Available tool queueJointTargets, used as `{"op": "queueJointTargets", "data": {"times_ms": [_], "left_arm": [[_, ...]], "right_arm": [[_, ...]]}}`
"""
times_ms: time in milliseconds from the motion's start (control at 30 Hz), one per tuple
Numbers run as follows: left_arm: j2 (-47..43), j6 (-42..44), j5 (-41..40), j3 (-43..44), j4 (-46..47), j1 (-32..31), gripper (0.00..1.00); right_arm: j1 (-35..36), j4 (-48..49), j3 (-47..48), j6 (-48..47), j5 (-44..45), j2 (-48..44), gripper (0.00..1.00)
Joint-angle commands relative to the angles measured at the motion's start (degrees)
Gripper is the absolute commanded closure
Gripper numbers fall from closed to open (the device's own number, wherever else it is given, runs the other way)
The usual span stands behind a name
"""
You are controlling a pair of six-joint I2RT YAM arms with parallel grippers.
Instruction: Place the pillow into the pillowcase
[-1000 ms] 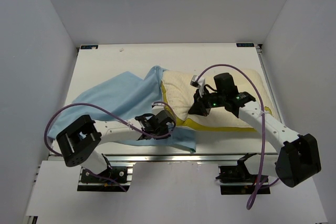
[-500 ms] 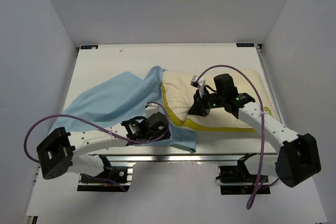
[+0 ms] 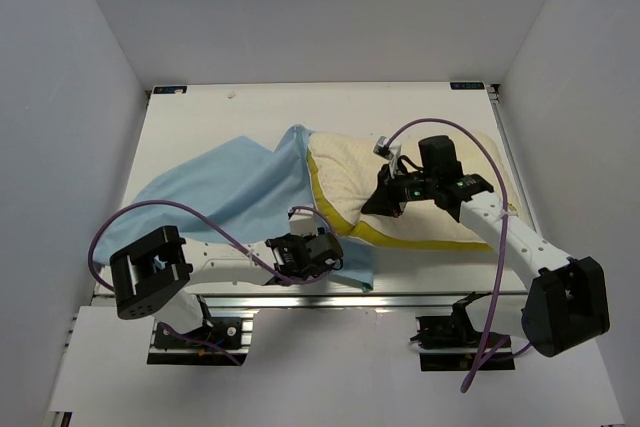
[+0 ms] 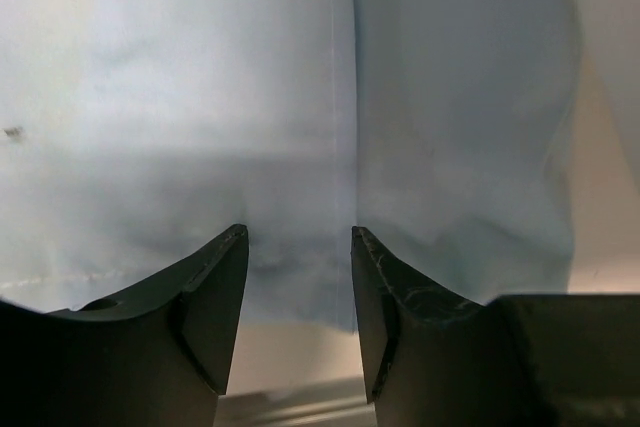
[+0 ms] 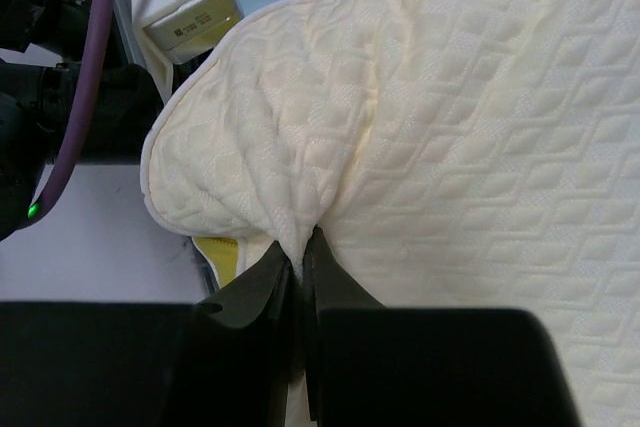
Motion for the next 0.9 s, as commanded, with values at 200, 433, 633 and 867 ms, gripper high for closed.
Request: {"op": "queueJointTargets", "data": {"times_ms": [200,433,633,867], "left_arm": [[0.6,-1.4,-7.1,3.0,4.1,-0.3,0.45],[7.5,-1.7,-5.7,5.1,5.5,-0.3,0.48],[12.6,-3.4,-7.8,8.2,0.1,-0.5,0.57],[10.8,-5.8,-11.2,8.0,-6.1,-2.0,0.71]], "right_arm": [[-0.7,1.3,0.9,0.7,-4.9,-1.1,0.95],[-0.6,1.8,0.8,1.6,-5.2,-1.1,0.95],[-0.7,2.0,0.6,1.9,-5.4,-1.6,0.95],[-0.9,2.3,-0.1,1.8,-5.3,-1.7,0.95]]}}
